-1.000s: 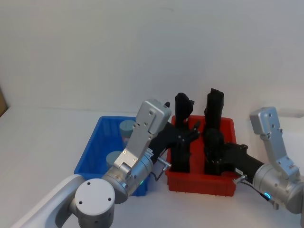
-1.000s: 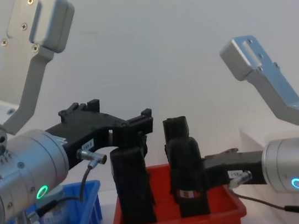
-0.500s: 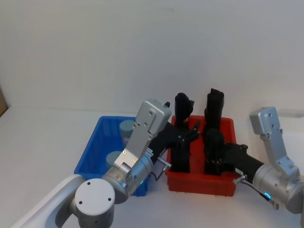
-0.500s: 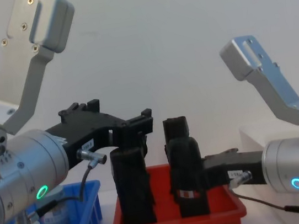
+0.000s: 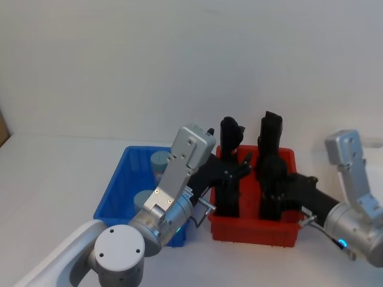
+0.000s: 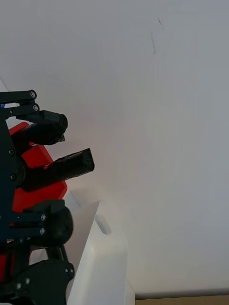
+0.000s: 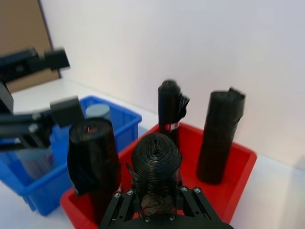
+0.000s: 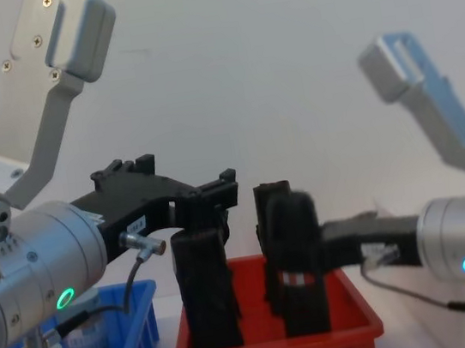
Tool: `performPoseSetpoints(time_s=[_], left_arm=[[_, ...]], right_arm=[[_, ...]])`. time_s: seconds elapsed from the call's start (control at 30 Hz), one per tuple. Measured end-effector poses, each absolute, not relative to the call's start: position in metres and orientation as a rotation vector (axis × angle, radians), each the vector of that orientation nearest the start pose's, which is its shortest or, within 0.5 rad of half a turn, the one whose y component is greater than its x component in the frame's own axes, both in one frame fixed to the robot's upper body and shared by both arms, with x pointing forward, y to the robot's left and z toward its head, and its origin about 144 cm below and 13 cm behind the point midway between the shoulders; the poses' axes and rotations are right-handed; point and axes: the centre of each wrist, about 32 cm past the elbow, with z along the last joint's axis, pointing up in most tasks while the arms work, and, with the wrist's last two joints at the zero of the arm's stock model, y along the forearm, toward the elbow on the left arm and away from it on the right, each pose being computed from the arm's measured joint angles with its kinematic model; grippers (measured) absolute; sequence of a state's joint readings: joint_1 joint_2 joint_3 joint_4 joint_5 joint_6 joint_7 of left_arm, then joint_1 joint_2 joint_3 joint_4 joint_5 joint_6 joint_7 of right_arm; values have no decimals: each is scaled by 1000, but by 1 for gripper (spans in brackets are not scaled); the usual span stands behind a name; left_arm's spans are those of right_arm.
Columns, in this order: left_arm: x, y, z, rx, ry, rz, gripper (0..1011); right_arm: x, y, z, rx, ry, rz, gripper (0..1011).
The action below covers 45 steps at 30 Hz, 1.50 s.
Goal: Pick the cotton swabs from the blue box and place them into the white box.
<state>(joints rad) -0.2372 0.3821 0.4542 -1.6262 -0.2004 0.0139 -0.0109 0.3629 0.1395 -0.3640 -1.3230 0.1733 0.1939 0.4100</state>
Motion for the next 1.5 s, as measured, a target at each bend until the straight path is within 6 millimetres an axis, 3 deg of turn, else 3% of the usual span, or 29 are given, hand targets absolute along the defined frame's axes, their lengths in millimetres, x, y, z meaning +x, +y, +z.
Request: performPoseSetpoints(time_s=[0.5, 1.0, 1.5], left_arm=[[492, 198, 1204, 61, -268, 1124, 1004], [492, 198, 1204, 61, -268, 1124, 1004], [492, 198, 1204, 61, -268, 1124, 1004]], right_arm=[[530, -189, 1222, 45, -32, -932, 358], [516, -224, 1269, 208, -198, -1094, 358], [506, -254, 1271, 162, -260, -1251, 358]])
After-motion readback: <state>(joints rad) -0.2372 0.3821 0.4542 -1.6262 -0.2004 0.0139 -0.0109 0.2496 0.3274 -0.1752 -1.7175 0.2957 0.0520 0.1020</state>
